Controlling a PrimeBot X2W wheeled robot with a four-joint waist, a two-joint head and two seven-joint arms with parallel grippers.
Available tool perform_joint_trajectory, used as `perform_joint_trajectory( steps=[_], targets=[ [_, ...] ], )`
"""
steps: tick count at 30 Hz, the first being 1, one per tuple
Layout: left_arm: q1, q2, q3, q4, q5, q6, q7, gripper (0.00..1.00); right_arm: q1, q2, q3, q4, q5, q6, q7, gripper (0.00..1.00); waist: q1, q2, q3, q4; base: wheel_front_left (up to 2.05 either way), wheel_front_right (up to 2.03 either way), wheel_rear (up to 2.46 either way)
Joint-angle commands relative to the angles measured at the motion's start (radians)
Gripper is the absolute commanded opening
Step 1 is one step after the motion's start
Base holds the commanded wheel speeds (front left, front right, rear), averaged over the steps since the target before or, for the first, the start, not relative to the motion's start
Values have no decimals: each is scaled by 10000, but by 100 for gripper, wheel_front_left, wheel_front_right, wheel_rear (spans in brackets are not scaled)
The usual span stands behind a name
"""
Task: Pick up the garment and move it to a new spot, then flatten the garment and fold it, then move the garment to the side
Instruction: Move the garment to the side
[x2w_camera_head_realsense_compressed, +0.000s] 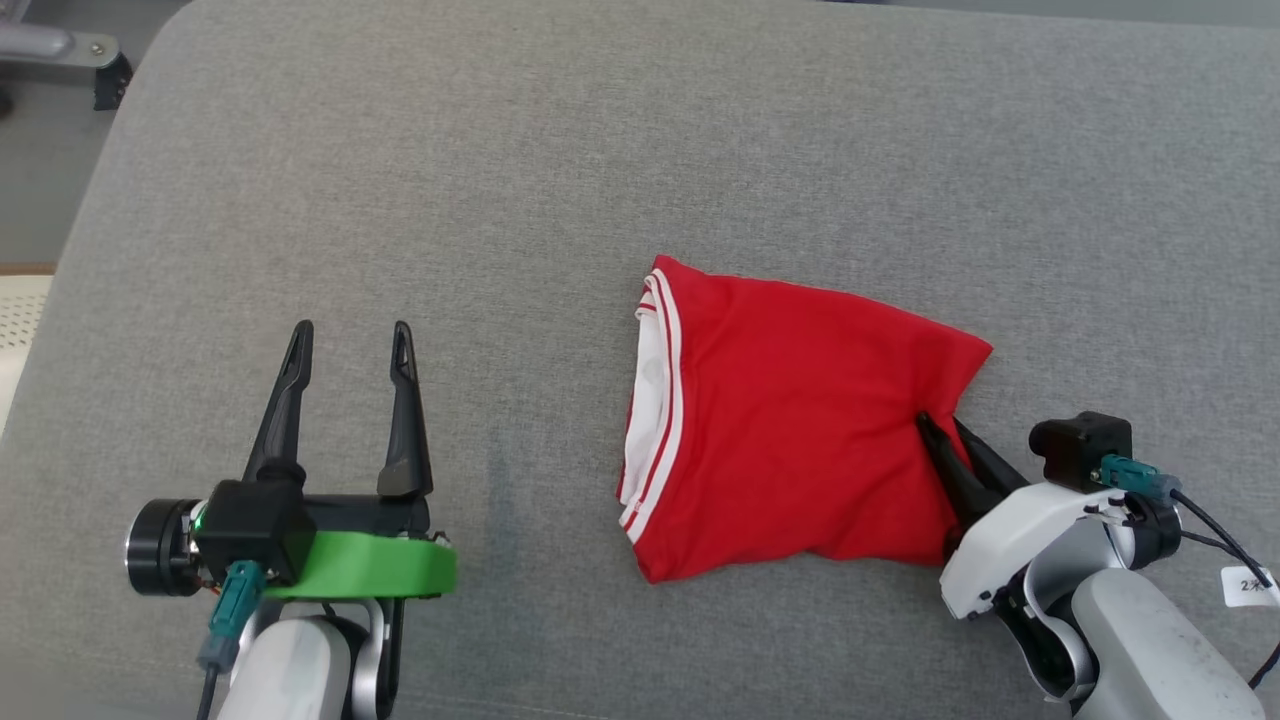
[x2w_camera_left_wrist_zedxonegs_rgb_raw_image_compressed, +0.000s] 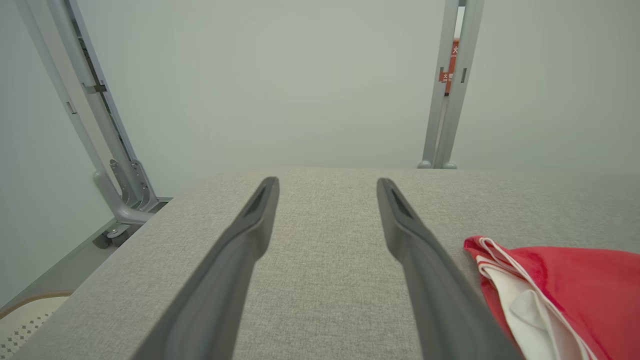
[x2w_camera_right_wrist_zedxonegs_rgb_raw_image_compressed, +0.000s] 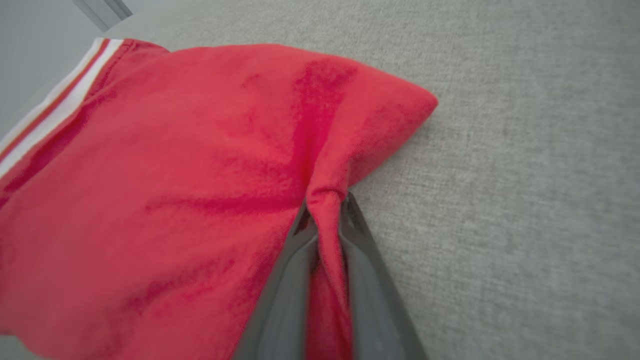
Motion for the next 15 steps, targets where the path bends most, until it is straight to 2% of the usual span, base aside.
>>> perform_joint_trajectory(
  steps=[1, 4, 9, 11, 15],
  targets=[
    [127, 75, 82, -58, 124, -31, -24, 100, 59, -45, 223, 33, 40, -3, -18, 0, 0, 0, -22, -452, 0, 0, 0],
    [244, 122, 146, -211, 244, -67, -25, 100, -67, -208, 269, -357, 11, -4, -359, 0, 0, 0, 31, -1080, 0, 0, 0],
    [515, 284, 402, -633, 337, 63, -27, 100, -362, -523, 381, -912, 27, -14, -646, 0, 0, 0, 128, -2740, 0, 0, 0],
    [572, 349, 368, -834, 404, 66, -26, 100, -466, -720, 293, -932, 85, -12, -625, 0, 0, 0, 220, -3456, 0, 0, 0],
    [277, 518, 184, -1111, 546, -112, 97, 100, -854, -1064, -51, -799, 340, -12, -753, 0, 0, 0, 468, -4362, 0, 0, 0]
  ],
)
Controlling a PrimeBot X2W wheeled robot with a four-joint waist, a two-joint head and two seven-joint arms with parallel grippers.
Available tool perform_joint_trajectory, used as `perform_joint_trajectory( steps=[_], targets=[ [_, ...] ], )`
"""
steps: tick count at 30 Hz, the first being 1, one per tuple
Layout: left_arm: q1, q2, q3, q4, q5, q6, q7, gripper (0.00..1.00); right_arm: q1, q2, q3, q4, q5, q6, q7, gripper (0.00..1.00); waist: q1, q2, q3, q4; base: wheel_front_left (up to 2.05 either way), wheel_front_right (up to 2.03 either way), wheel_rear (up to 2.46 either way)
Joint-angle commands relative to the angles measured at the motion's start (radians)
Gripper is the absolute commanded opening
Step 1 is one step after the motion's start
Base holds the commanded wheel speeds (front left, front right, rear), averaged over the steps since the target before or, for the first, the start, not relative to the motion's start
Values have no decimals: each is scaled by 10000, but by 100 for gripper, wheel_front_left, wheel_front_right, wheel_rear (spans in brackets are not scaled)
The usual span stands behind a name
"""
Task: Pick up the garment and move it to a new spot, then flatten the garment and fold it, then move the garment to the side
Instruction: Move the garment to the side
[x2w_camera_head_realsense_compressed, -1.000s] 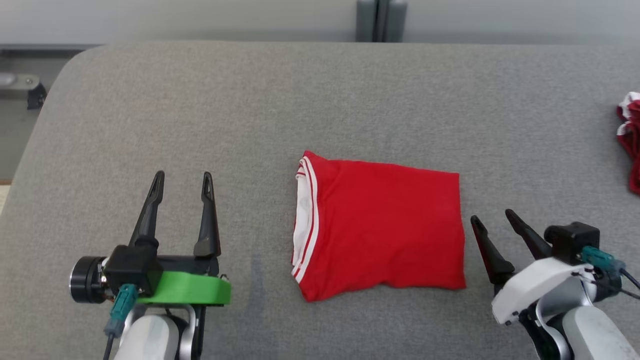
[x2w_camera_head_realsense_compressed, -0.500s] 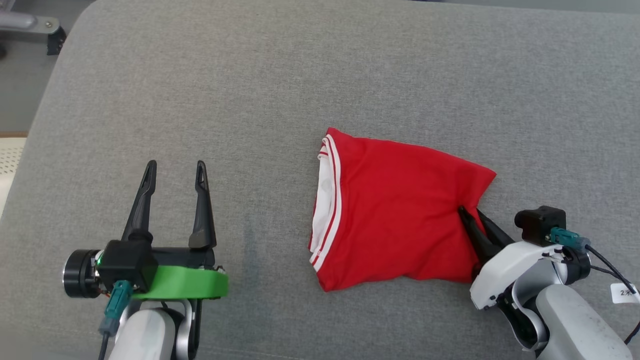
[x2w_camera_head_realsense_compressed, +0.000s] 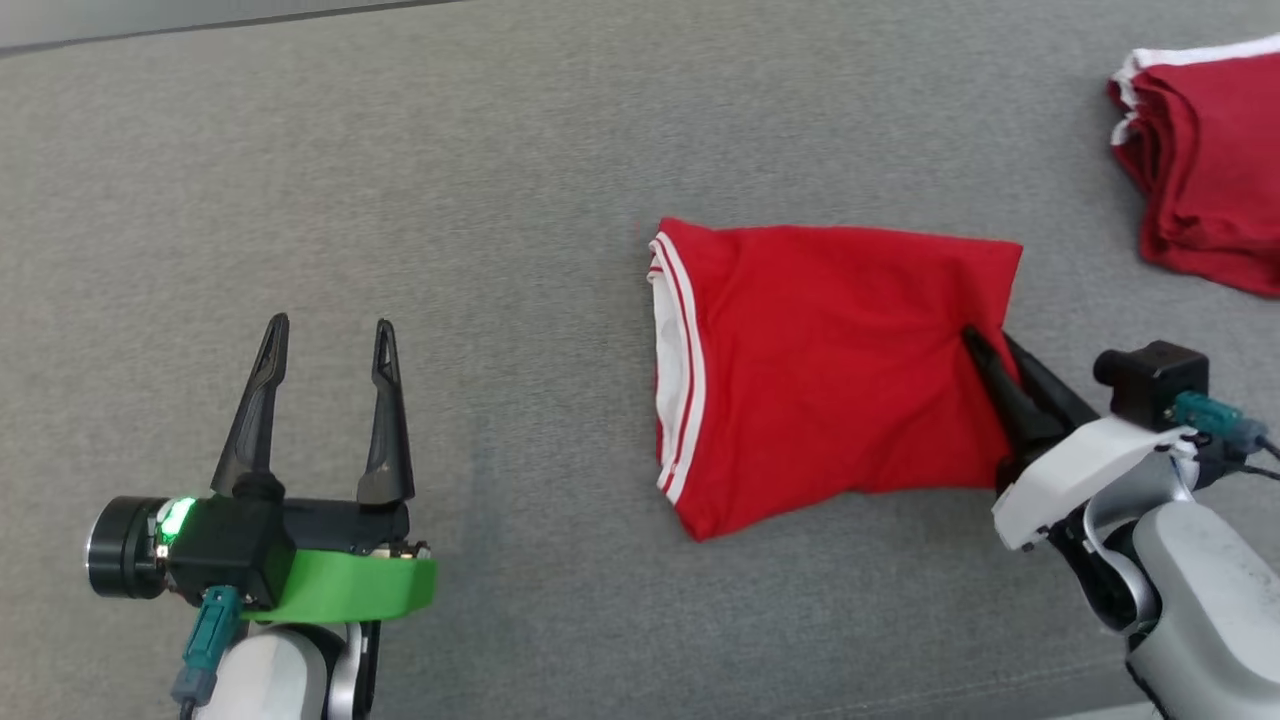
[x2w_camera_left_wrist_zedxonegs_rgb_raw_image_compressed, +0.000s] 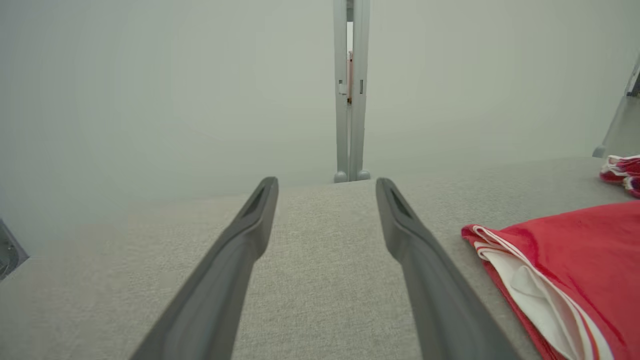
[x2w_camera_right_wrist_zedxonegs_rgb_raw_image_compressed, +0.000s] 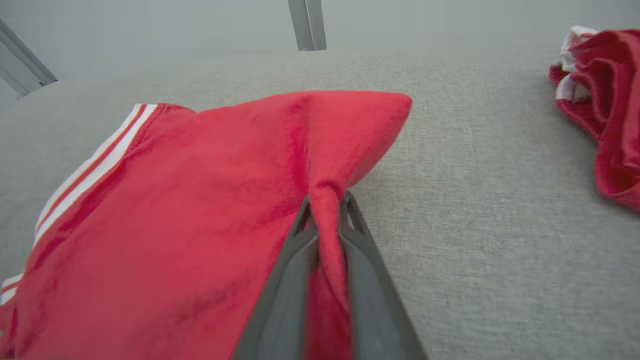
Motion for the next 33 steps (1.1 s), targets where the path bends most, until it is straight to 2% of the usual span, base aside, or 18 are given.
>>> perform_joint_trajectory(
  steps=[1, 7, 11, 18, 22, 25, 26, 27, 28, 33],
  targets=[
    [-279, 127, -26, -84, 95, -66, 59, 100, -252, -119, -116, 69, 120, -14, -77, 0, 0, -1, 350, -1773, 0, 0, 0],
    [-1008, 237, -354, -401, 339, -296, 341, 100, -1474, -861, -532, 483, 492, -14, -153, 0, 0, -1, 1034, -2165, 0, 0, 0],
    [-1359, 411, -334, -633, 436, -319, 509, 100, -2953, -1128, -544, 953, 706, -9, -103, 0, 0, -1, 1629, -2331, 0, 0, 0],
    [-2020, 495, -733, -1014, 623, -612, 742, 100, -5222, -2199, -1197, 2853, 946, -14, -185, 0, 0, -1, 2631, -1739, 0, 0, 0],
    [-2406, 470, -983, -1102, 743, -769, 753, 100, -5690, -3049, -1539, 3567, 759, -14, -396, 0, 0, -1, 3066, -1378, 0, 0, 0],
    [-2671, 454, -1148, -1127, 817, -872, 737, 100, -5917, -3448, -1695, 4116, 448, -14, -667, 0, 0, -1, 3303, -1187, 0, 0, 0],
    [-2761, 425, -1214, -1139, 843, -891, 746, 100, -6038, -3568, -1756, 4319, 298, -14, -820, 31, 0, -1, 3384, -1115, 0, 0, 0],
    [-2821, 421, -1243, -1144, 879, -913, 743, 100, -6116, -3554, -1793, 4474, 213, -14, -890, 89, 0, -1, 3429, -1082, 0, 0, 0],
    [-2877, 421, -1267, -1149, 894, -925, 742, 100, -6195, -3502, -1832, 4687, 56, -14, -943, 100, 0, -1, 3483, -1060, 0, 0, 0],
    [-3031, 411, -1376, -1109, 918, -932, 712, 100, -6325, -3201, -2337, 5623, -395, -14, -1345, 100, 0, -1, 3567, -1019, 0, 0, 0]
  ],
)
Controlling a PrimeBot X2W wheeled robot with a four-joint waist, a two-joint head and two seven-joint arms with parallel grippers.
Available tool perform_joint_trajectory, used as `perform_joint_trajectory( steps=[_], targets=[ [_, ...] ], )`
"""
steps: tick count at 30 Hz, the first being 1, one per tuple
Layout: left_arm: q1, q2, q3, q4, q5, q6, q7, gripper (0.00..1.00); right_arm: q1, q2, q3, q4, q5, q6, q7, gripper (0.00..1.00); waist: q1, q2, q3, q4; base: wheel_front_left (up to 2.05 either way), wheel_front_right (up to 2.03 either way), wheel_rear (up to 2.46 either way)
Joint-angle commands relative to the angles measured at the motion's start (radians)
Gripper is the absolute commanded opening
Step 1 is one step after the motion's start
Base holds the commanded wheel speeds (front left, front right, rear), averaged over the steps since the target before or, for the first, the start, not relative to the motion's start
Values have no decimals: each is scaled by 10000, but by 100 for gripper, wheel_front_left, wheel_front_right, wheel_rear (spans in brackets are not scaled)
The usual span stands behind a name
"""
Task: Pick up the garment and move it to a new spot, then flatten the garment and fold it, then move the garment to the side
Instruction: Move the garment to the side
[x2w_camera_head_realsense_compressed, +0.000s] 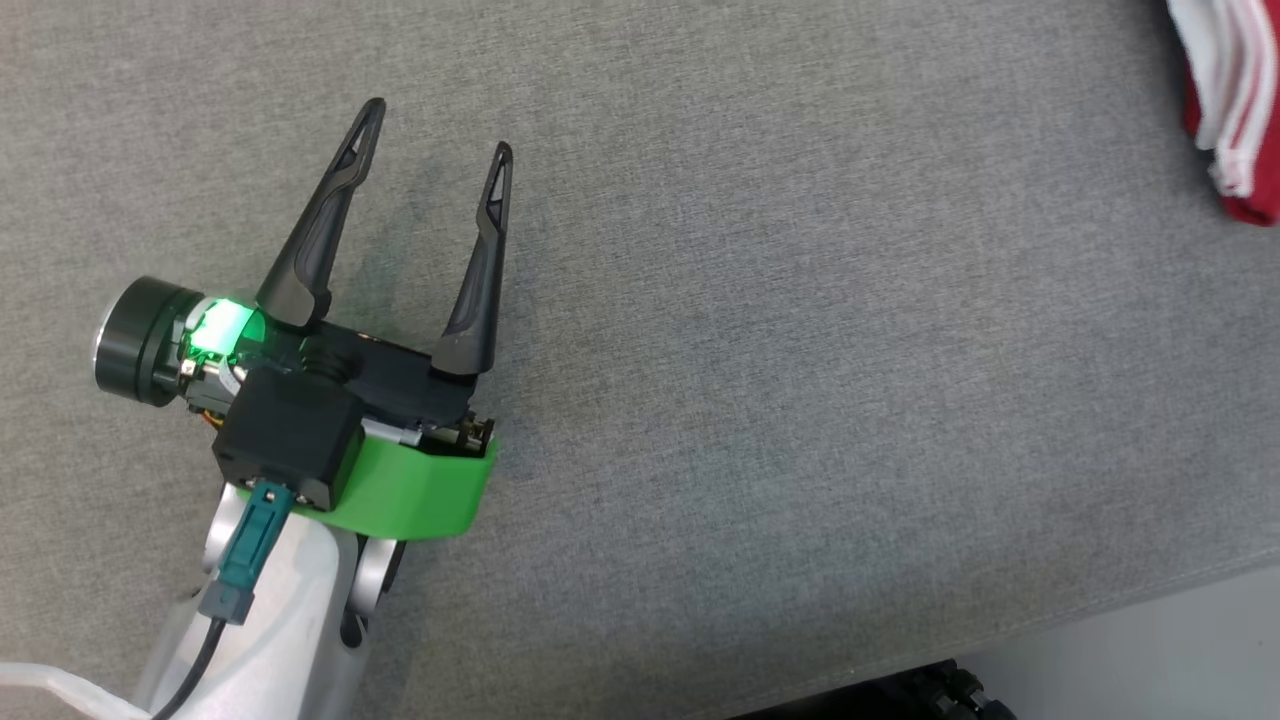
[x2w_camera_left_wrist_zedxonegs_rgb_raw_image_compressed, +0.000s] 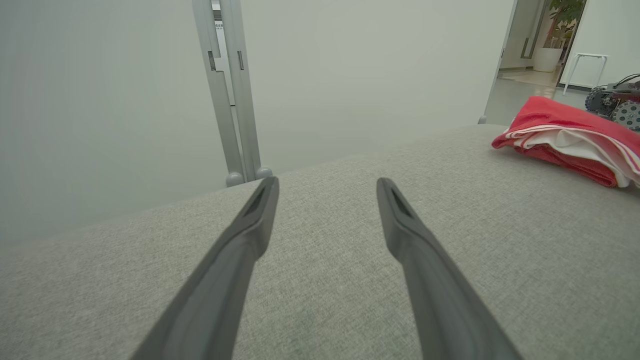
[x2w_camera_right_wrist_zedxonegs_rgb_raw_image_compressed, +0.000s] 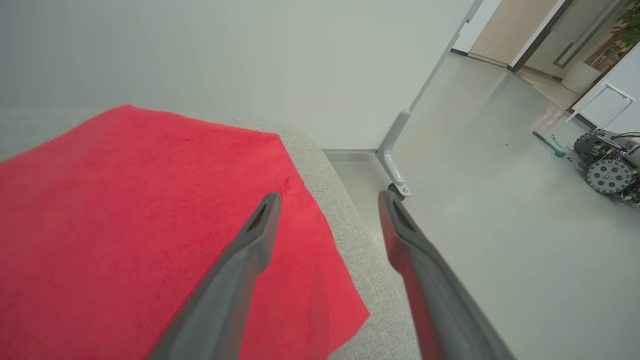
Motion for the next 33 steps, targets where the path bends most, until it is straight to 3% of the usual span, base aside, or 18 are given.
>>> perform_joint_trajectory(
  steps=[1, 6, 12, 17, 26, 33],
  targets=[
    [-148, 37, -14, 30, 59, -35, -79, 100, 89, 146, -138, 144, -132, -14, -172, 100, 0, 0, 62, 103, 0, 0, 0],
    [295, 11, -3, 335, -89, 118, -147, 100, 1098, 904, -940, -270, -141, -14, -417, 100, 0, 0, -686, -114, 0, 0, 0],
    [1060, 40, 108, 666, -399, 354, -142, 100, 3326, 2210, -2232, -3096, -767, -14, -411, 100, 0, 0, -2031, -582, 0, 0, 0],
    [1688, 138, 273, 756, -584, 574, -94, 100, 5271, 3390, -2735, -5406, -1262, -14, -414, 100, 0, 0, -2993, -738, 0, 0, 0],
    [2874, -58, 624, 966, -1139, 1082, -127, 100, 8192, 4830, -2335, -7965, -1892, -14, -223, 100, 0, 0, -4232, -470, 0, 0, 0],
    [3487, -215, 995, 1431, -1590, 1335, -430, 100, 9293, 5451, -1896, -9358, -2158, -12, 324, 100, 0, 0, -4698, 524, 0, 0, 0]
  ],
)
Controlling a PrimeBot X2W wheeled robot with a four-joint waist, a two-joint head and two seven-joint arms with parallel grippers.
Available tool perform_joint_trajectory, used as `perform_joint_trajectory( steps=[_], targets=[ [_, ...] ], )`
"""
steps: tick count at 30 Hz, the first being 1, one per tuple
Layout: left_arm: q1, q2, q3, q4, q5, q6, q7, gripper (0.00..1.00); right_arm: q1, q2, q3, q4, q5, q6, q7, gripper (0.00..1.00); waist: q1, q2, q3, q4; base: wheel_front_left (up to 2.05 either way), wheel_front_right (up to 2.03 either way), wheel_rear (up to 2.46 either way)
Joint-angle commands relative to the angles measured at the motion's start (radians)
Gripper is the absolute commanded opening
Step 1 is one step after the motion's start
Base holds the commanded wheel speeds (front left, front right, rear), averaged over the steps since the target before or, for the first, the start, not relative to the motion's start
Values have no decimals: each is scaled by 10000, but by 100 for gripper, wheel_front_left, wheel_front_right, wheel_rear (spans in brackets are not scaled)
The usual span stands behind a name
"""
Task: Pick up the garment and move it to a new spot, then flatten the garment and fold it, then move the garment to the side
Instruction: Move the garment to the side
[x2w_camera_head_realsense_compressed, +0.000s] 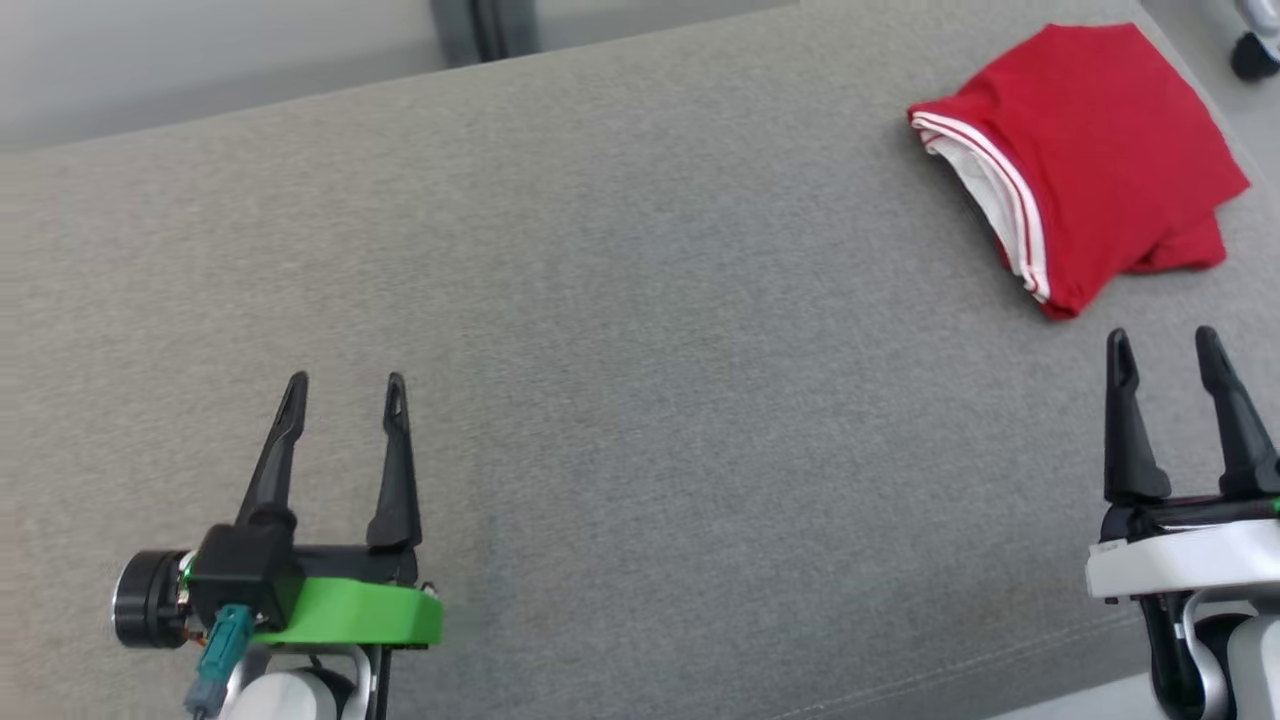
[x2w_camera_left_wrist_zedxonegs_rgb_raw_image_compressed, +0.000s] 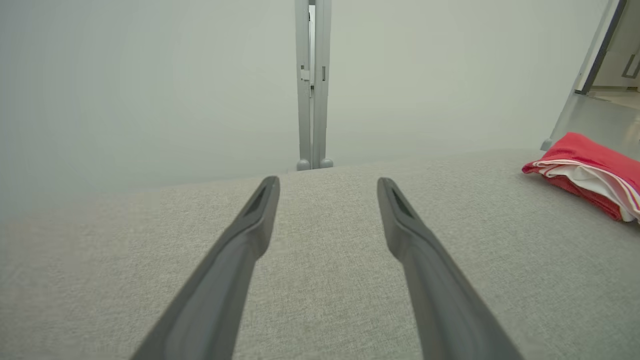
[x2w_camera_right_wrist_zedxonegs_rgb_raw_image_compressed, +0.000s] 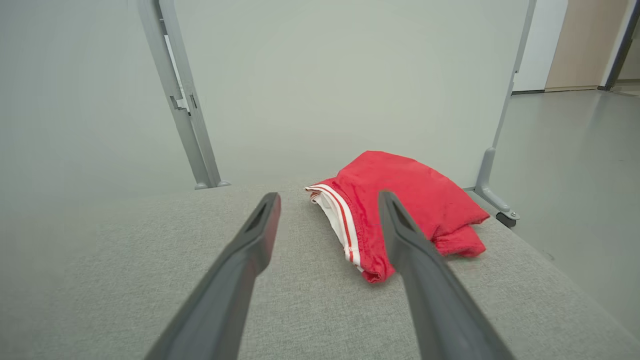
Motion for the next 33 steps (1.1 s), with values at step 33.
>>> perform_joint_trajectory(
  steps=[33],
  targets=[
    [1735, 258, 221, 1889, -619, -291, -464, 100, 2793, 603, 358, -1291, -526, -6, 1556, 100, 0, 0, -2583, 1824, 0, 0, 0]
  ],
)
